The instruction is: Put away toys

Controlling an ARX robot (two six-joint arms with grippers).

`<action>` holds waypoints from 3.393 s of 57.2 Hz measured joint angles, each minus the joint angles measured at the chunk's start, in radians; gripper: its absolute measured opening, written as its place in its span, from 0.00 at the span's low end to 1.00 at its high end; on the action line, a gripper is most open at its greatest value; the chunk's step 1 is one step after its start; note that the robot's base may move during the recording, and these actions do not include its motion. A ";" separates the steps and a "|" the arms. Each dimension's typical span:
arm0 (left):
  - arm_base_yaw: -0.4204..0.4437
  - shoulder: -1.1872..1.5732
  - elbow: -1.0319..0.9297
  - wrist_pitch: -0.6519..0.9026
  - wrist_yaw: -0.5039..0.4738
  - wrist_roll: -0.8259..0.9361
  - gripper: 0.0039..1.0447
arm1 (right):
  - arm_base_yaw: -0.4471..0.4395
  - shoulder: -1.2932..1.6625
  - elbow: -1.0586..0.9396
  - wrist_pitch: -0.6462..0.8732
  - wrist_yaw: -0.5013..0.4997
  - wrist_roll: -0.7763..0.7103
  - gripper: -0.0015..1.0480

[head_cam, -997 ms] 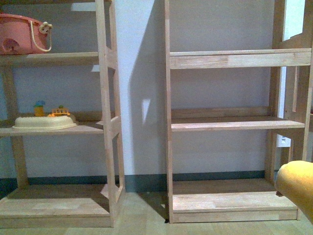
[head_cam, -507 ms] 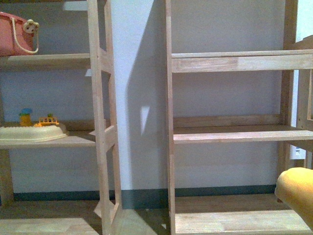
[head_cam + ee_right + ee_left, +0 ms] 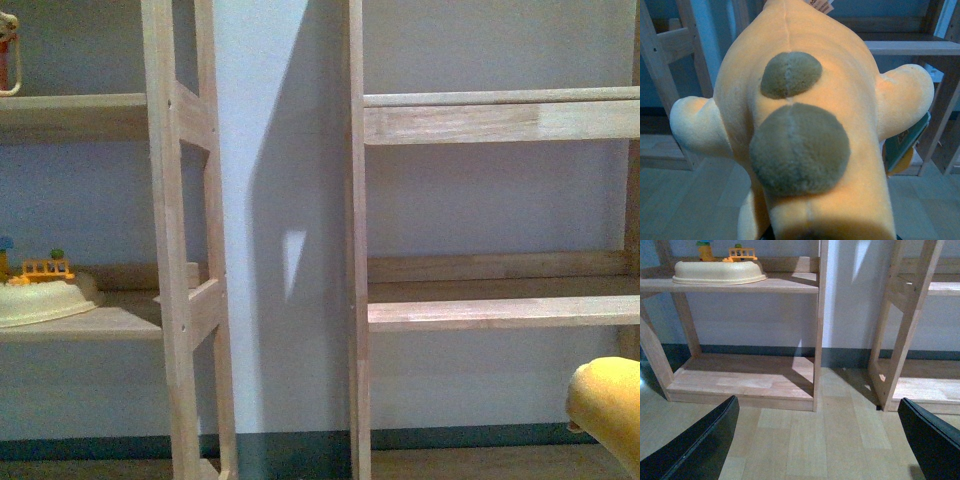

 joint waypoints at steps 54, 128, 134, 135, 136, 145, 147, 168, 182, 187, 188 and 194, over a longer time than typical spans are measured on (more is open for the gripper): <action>0.000 0.000 0.000 0.000 0.003 0.000 0.94 | 0.000 0.000 0.000 0.000 0.000 0.000 0.07; 0.000 0.002 0.000 0.000 0.003 0.000 0.94 | 0.712 0.581 0.657 0.471 0.859 -0.552 0.07; 0.000 0.002 0.000 0.000 0.003 0.000 0.94 | 0.701 0.610 0.725 0.470 0.843 -0.597 0.07; 0.000 0.002 0.000 0.000 0.003 0.000 0.94 | 0.700 0.613 0.732 0.469 0.840 -0.603 0.07; 0.000 0.002 0.000 0.000 0.003 0.000 0.94 | 0.695 0.618 0.747 0.468 0.834 -0.608 0.07; 0.000 0.002 0.000 0.000 0.003 0.000 0.94 | 0.654 0.650 0.850 0.419 0.781 -0.627 0.07; 0.000 0.002 0.000 0.000 0.003 0.000 0.94 | 0.642 0.656 0.871 0.401 0.769 -0.627 0.07; 0.000 0.002 0.000 0.000 0.003 0.000 0.94 | 0.406 0.779 1.077 0.226 0.572 -0.492 0.07; 0.000 0.002 0.000 0.000 0.003 0.000 0.94 | 0.239 0.920 1.175 0.165 0.394 -0.338 0.07; 0.000 0.002 0.000 0.000 0.003 0.000 0.94 | 0.185 0.982 1.225 0.151 0.336 -0.283 0.07; 0.000 0.002 0.000 0.000 0.003 0.000 0.94 | 0.175 0.997 1.239 0.150 0.325 -0.273 0.07; 0.000 0.002 0.000 0.000 0.003 0.000 0.94 | 0.144 1.059 1.298 0.144 0.290 -0.230 0.07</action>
